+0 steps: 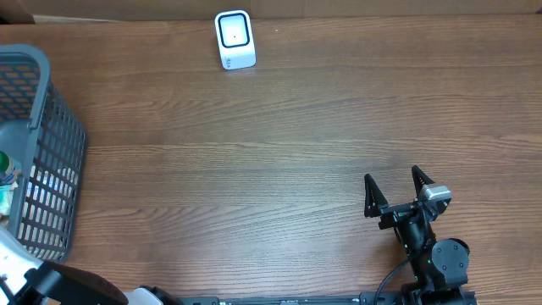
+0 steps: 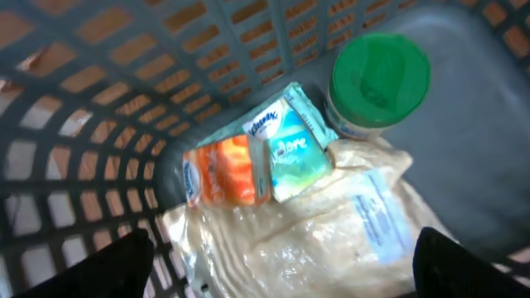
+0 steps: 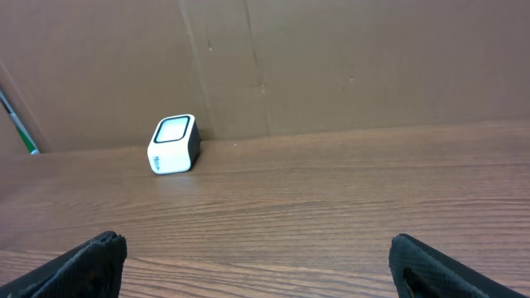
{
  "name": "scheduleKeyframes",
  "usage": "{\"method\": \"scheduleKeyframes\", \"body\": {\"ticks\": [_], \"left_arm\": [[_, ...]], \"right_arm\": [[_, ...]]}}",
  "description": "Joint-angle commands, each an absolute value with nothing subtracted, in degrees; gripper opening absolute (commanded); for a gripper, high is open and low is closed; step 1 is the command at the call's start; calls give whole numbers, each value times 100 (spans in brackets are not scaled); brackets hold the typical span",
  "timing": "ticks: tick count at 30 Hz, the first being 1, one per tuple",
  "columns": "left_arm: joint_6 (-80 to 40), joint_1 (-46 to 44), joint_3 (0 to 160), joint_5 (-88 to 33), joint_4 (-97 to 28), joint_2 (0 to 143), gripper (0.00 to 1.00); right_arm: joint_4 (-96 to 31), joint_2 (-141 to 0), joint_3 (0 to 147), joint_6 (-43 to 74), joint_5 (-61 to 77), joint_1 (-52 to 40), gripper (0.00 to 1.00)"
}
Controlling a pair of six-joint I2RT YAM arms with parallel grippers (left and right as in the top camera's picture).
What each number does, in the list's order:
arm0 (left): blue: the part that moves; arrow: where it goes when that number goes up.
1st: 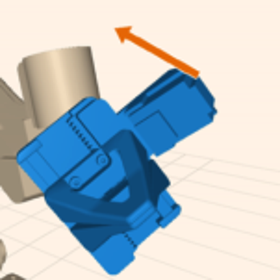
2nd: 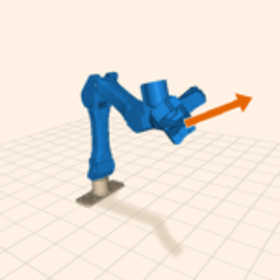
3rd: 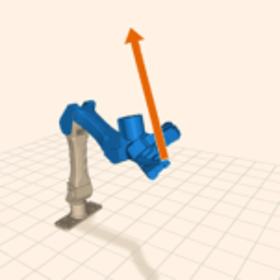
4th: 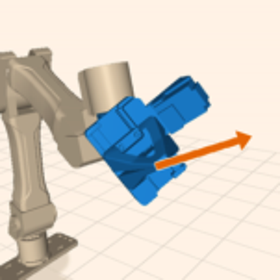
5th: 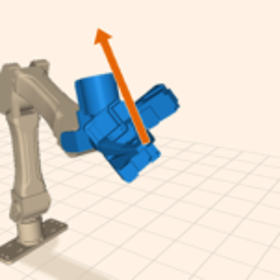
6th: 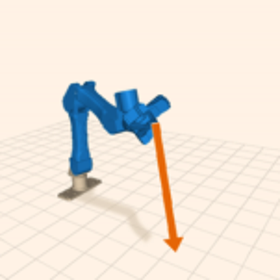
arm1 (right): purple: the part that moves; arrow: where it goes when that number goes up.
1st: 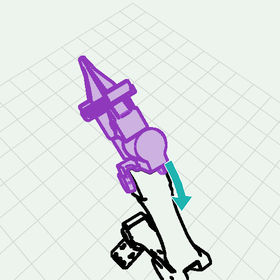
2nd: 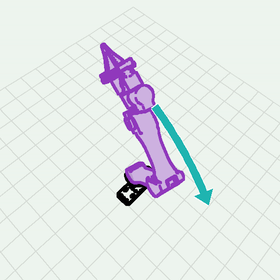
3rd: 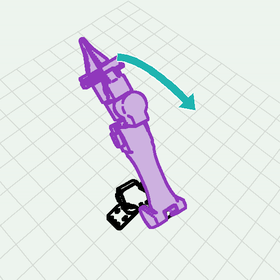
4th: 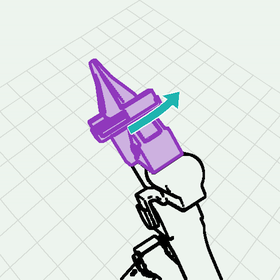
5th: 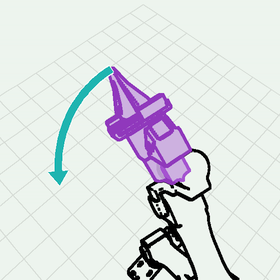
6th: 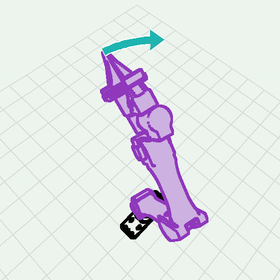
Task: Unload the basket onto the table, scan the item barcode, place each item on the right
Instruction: 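Move the left gripper over the grey basket and lower inside, then grasp the blue-white Kleenex tissue pack in the basket with left gripper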
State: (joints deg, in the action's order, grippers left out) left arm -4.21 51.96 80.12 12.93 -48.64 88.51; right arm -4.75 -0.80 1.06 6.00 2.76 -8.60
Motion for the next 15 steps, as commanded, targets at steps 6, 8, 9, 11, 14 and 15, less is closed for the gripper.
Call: {"method": "scheduleKeyframes", "body": {"ticks": [6,8,9,11,14,15], "left_arm": [[1074,5216,7524,1417,-4296,9166,82],[1243,5216,7524,1420,-4228,9312,82],[1374,5221,7524,1470,-4182,9445,81],[1376,5223,7526,1743,-4136,9640,81],[1374,5223,7526,1986,-4069,9920,76],[1374,5223,7526,2016,-4053,9996,73]], "right_arm": [[-458,-16,45,615,309,-832,100],[-458,-16,45,615,309,-832,100],[-458,-16,45,615,309,-832,100],[-456,-16,45,615,309,-832,100],[-458,-16,45,615,309,-832,100],[-456,-16,45,615,309,-832,100]]}}
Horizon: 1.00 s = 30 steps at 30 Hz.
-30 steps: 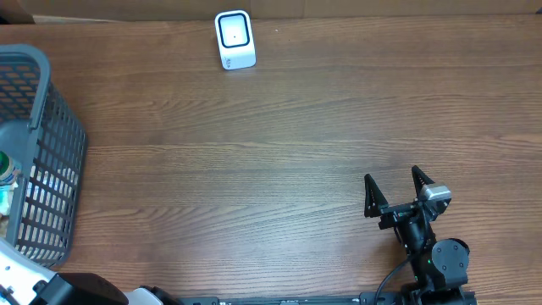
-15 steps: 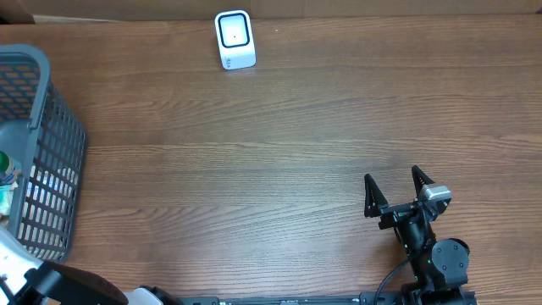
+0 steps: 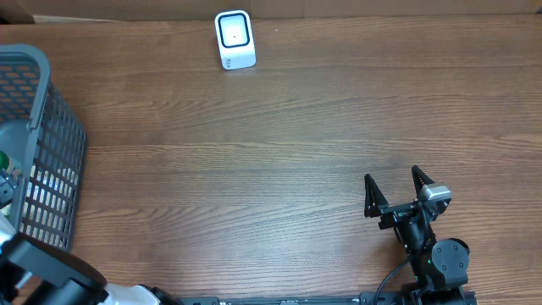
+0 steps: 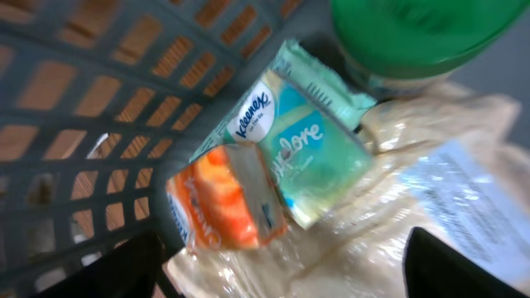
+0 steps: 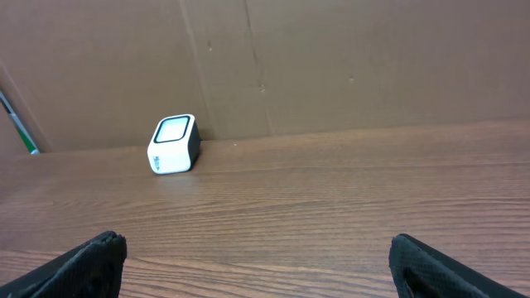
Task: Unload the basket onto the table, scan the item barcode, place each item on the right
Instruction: 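Grasp the blue-white Kleenex tissue pack in the basket with left gripper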
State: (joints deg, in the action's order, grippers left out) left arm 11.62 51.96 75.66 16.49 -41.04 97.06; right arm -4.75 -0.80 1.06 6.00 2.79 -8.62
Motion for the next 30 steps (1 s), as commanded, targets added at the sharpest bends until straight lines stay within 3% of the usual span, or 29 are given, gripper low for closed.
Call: {"method": "scheduleKeyframes", "body": {"ticks": [1,5,23,26,30], "left_arm": [[1374,5223,7526,2036,-4025,10062,70],[1369,5251,7526,2292,-3879,10261,61],[1262,5752,7518,1931,-3621,10687,61],[1258,5752,7516,1800,-3577,10803,54],[1144,5749,7516,1640,-3474,10833,52]], "right_arm": [[-456,-16,45,615,309,-832,100],[-456,-16,45,615,309,-832,100],[-456,-16,45,615,309,-832,100],[-456,-16,45,615,309,-832,100],[-456,-16,45,615,309,-832,100]]}}
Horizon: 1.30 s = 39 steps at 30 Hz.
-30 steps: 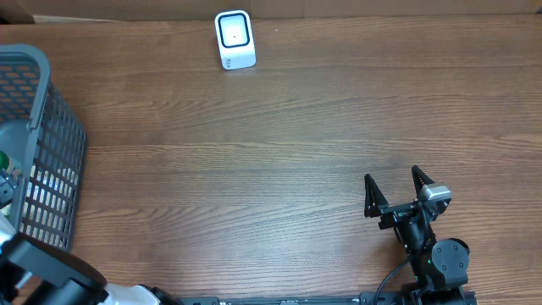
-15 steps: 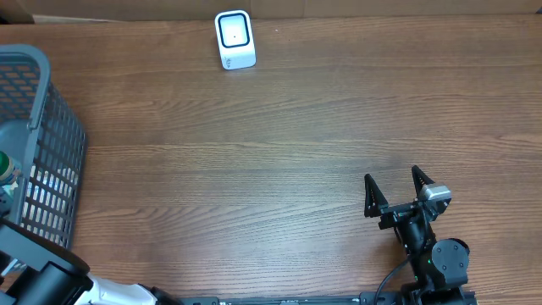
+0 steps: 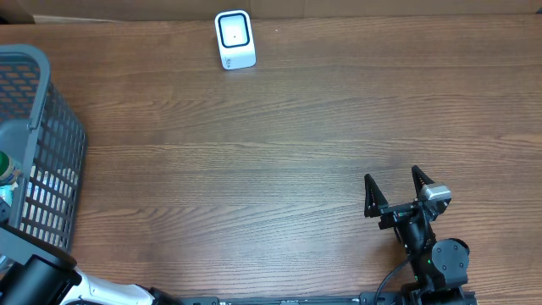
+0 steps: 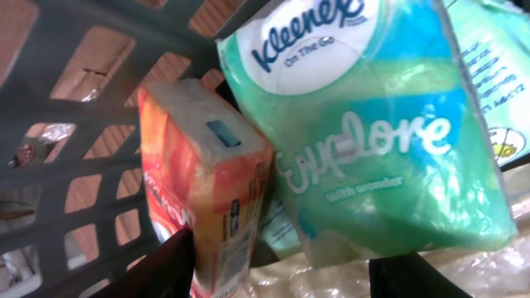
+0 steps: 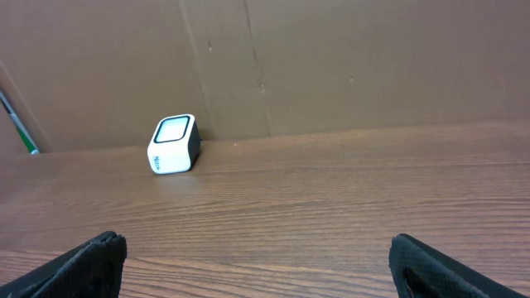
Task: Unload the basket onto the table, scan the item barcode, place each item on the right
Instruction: 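Grasp the blue-white Kleenex tissue pack in the basket with left gripper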
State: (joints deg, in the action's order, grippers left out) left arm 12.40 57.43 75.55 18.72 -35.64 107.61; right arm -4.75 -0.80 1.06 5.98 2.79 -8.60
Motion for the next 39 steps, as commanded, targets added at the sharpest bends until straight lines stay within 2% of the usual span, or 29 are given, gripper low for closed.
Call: {"method": "scheduleKeyframes", "body": {"ticks": [1,4,7,10,21,29,36,39], "left_arm": [[1133,5734,7516,1643,-3446,10831,52],[1133,5714,7516,1627,-3448,10831,50],[1127,5706,7522,1555,-3459,10829,41],[1114,5660,7631,1347,-3564,10812,41],[1118,5341,8326,849,-3896,10796,62],[1116,5356,8324,790,-3730,10801,63],[1116,5376,8322,788,-3509,10925,60],[1114,5376,8322,812,-3479,11085,49]], "right_arm": [[-456,-16,45,615,309,-832,100],[-456,-16,45,615,309,-832,100],[-458,-16,45,615,309,-832,100],[-456,-16,45,615,309,-832,100],[-456,-16,45,615,309,-832,100],[-456,-16,45,615,309,-832,100],[-456,-16,45,615,309,-832,100],[-456,-16,45,615,309,-832,100]]}}
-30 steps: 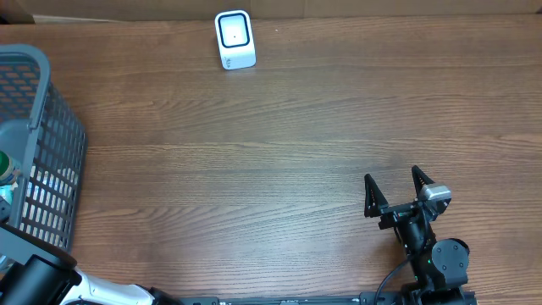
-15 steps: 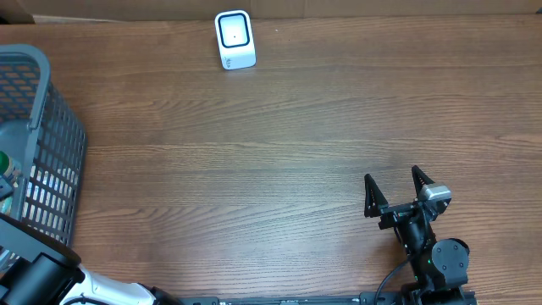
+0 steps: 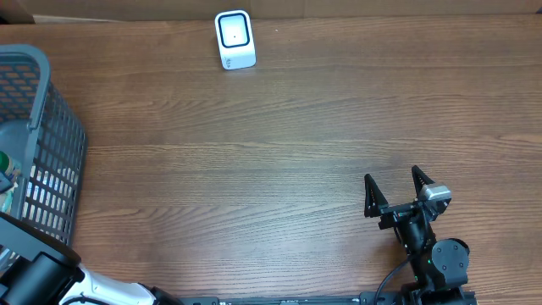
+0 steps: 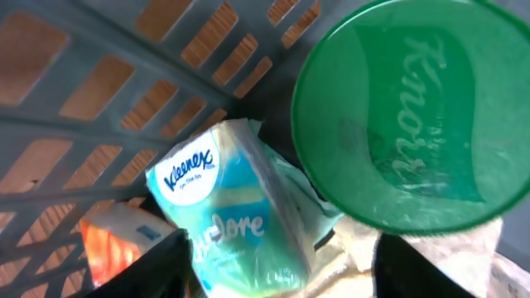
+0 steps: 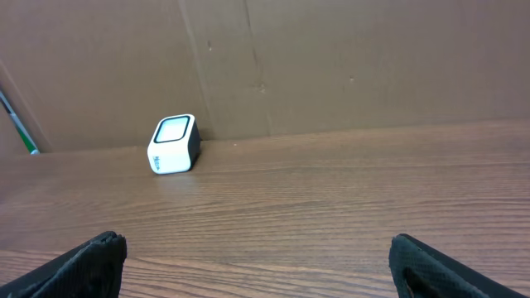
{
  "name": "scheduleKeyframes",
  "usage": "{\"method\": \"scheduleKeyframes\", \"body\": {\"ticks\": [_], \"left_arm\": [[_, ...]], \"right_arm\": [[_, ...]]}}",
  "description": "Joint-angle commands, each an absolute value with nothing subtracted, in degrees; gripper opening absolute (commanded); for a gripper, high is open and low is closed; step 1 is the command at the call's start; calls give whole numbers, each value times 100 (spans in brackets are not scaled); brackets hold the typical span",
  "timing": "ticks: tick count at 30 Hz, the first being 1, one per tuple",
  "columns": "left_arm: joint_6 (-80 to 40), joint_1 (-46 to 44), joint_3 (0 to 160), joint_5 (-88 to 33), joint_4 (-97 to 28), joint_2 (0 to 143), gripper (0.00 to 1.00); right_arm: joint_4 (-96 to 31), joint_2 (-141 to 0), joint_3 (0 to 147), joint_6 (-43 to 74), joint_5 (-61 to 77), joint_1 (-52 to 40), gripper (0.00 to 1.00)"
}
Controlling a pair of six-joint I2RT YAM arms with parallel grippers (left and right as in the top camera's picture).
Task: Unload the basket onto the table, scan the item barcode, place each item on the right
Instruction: 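Grasp the blue-white Kleenex tissue pack in the basket with left gripper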
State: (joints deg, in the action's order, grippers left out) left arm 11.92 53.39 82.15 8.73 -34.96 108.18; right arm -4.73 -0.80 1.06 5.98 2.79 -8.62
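Note:
In the left wrist view a teal Kleenex tissue pack [image 4: 228, 219] lies in the grey basket [image 4: 99, 50], beside an orange pack [image 4: 116, 244] and a jar with a green lid [image 4: 406, 116]. My left gripper [image 4: 281, 261] is open just above the tissue pack. Its left finger is next to the pack's edge and its right finger stands apart. The white scanner [image 3: 235, 38] stands at the table's far edge and also shows as the scanner [image 5: 174, 143] in the right wrist view. My right gripper [image 3: 395, 191] rests open at the near right, holding nothing.
The grey basket [image 3: 51, 152] stands at the table's left edge. A crinkled clear bag [image 4: 348, 265] lies under the packs. A brown cardboard wall [image 5: 331, 58] stands behind the scanner. Bare wood lies between basket and scanner.
My left gripper has drawn back from the tissue pack, which looks smaller now, and the green lid is in view again. The jaws are still open. The right arm has not moved.
My left gripper looked down into the basket from some height at the packs, jar and bag. It then stood nearer, then very close with the tissue pack filling the view. Now it is a little farther back, still open. The right arm stayed put throughout.

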Motion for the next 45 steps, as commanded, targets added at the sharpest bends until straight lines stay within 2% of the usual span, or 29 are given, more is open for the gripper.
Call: {"method": "scheduleKeyframes", "body": {"ticks": [1,6,9,13,22,34,41,42,43,44,45], "left_arm": [[1109,5376,8322,832,-3450,11150,47],[1066,5376,8322,989,-3336,11480,42],[982,5376,8322,1061,-3293,11583,35],[893,5376,8350,1094,-3256,11563,5],[508,5343,8396,1090,-3592,11148,4],[-89,5312,8429,1048,-4145,9332,4],[-644,5310,8390,801,-4558,9295,4],[-646,5310,8370,779,-4565,9334,17],[-646,5310,8357,781,-4591,9380,40],[-646,5310,8350,786,-4619,9445,57],[-646,5312,8346,784,-4659,9513,65]], "right_arm": [[-456,-16,45,615,309,-832,100],[-458,-16,45,615,309,-832,100],[-458,-16,45,615,309,-832,100],[-456,-16,45,615,309,-832,100],[-456,-16,45,615,309,-832,100],[-456,-16,45,615,309,-832,100],[-456,-16,45,615,309,-834,100],[-456,-16,45,615,309,-832,100],[-456,-16,45,615,309,-832,100],[-456,-16,45,615,309,-832,100],[-456,-16,45,615,309,-832,100]]}}
